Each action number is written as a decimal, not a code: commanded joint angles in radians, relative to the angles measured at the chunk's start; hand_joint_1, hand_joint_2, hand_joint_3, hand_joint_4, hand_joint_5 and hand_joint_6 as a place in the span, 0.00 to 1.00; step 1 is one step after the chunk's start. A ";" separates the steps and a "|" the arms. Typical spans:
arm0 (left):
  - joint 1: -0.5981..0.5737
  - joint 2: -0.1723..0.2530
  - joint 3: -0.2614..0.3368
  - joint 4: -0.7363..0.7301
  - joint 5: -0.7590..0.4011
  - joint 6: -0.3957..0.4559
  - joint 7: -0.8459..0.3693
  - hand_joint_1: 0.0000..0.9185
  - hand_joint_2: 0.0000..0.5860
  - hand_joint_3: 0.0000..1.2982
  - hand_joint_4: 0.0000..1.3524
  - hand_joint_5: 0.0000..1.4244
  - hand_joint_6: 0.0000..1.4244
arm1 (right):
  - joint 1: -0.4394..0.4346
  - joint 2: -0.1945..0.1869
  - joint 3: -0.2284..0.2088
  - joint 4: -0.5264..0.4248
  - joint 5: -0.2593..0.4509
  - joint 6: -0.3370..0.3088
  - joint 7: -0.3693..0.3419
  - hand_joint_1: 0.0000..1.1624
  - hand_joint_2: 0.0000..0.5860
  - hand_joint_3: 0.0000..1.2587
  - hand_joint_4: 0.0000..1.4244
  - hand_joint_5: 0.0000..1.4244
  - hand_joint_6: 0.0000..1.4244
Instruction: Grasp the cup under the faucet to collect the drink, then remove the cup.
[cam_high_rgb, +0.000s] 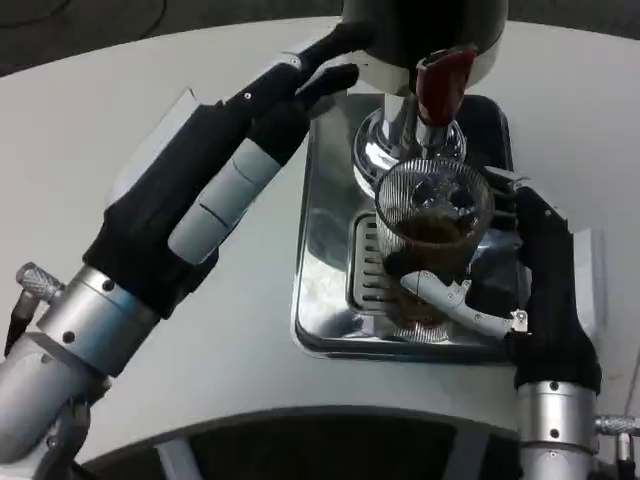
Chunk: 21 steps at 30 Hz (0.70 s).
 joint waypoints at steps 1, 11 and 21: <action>0.071 0.023 0.017 -0.050 0.015 -0.015 -0.001 0.03 0.16 0.13 0.00 0.06 0.04 | 0.020 0.008 0.003 -0.057 0.000 -0.009 0.006 0.86 0.20 0.64 0.58 0.71 0.68; 0.265 0.040 0.046 -0.136 0.052 -0.097 -0.010 0.03 0.16 0.14 0.00 0.06 0.04 | 0.063 0.000 -0.008 -0.116 0.011 -0.009 0.038 0.86 0.20 0.64 0.58 0.71 0.68; 0.410 0.060 0.060 -0.174 0.063 -0.192 -0.033 0.04 0.16 0.15 0.00 0.06 0.04 | 0.122 -0.043 -0.052 -0.186 0.062 -0.026 0.116 0.86 0.20 0.64 0.59 0.71 0.68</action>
